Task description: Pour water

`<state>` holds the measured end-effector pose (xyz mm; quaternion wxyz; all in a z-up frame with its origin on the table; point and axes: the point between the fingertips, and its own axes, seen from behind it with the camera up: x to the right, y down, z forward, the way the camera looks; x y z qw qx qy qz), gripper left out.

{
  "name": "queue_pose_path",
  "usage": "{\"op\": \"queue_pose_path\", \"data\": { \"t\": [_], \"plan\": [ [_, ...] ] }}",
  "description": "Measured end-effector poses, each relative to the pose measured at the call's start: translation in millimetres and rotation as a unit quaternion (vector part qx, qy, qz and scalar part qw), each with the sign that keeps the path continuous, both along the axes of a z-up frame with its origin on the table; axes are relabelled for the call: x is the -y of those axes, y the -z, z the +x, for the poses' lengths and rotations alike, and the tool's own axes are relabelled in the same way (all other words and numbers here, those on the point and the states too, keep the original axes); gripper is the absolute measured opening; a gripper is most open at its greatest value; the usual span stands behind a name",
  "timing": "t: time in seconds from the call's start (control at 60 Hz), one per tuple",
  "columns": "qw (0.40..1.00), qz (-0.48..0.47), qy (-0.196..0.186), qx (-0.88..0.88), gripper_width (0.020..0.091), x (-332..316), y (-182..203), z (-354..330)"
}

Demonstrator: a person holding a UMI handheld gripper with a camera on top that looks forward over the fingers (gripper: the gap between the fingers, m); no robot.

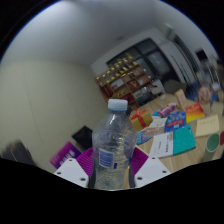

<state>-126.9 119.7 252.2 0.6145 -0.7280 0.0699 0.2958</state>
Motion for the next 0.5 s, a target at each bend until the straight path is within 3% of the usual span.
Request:
{"op": "queue_pose_path", "data": {
  "t": [0.083, 0.1, 0.15, 0.167, 0.233, 0.267, 0.283, 0.333, 0.367, 0.383, 0.5],
  "plan": [
    [0.990, -0.035, 0.019, -0.134, 0.0464, 1, -29, 45],
    [0.986, -0.036, 0.016, -0.164, 0.0461, -10, -13, 61],
    [0.963, -0.071, 0.022, -0.260, 0.0460, -1, -22, 89],
    [0.952, -0.076, 0.020, -0.295, 0.0459, -11, -2, 102],
    [0.892, -0.129, 0.036, -0.432, 0.0459, 4, 3, 128],
    [0.858, -0.142, 0.025, -0.493, 0.0458, -11, 34, 149],
    [0.840, -0.153, 0.025, -0.520, 0.0456, 8, 24, 151],
    [0.795, -0.161, 0.016, -0.585, 0.0462, -8, 50, 169],
    [0.766, -0.170, 0.019, -0.620, 0.0460, 15, 28, 165],
    [0.755, -0.167, 0.013, -0.633, 0.0462, -2, 42, 168],
    [0.677, -0.159, -0.002, -0.719, 0.0460, 14, 33, 185]
  ]
}}
